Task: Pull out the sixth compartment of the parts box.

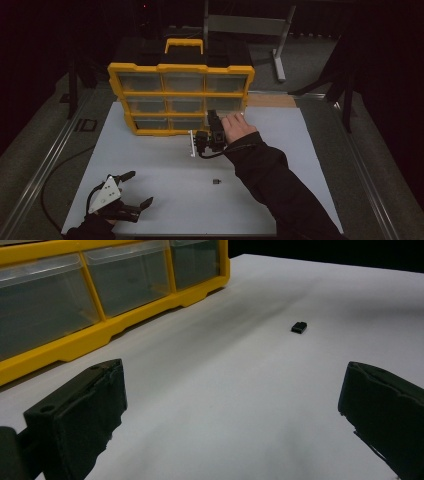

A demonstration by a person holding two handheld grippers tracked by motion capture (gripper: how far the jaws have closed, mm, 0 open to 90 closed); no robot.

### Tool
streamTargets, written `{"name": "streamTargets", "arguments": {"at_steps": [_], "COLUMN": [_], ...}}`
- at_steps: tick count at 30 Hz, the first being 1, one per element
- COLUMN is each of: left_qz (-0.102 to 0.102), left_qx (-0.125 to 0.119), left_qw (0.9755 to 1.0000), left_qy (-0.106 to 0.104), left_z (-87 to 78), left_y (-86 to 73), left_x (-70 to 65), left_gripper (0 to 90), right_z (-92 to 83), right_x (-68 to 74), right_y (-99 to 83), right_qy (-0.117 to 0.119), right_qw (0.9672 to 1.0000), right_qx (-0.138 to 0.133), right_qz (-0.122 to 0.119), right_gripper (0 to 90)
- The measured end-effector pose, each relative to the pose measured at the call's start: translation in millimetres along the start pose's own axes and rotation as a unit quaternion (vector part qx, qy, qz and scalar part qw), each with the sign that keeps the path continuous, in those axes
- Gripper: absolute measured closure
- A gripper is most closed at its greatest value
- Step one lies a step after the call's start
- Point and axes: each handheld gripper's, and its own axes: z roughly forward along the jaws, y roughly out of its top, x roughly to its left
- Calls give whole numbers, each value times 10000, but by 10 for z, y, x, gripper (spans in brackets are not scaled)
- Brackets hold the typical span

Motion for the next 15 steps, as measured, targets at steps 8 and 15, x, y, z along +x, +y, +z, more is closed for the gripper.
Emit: {"name": "streamTargets", "arguments": {"at_steps": [8,15], "left_qz": [16,13], "left_qx": [0,-2], "left_qw": [10000,10000], "left_qy": [9,14], "left_z": [0,1], "left_y": [2,2], "left_x": [-6,-4], "left_gripper": [4,4], "right_z": [-99,-166], "right_x": [31,35], "right_y": [-5,-18], "right_qy": [-26,2], "right_qw": [10000,9999], "right_qx": [-92,-152], "right_qz": [26,-4], "right_gripper": [774,773]}}
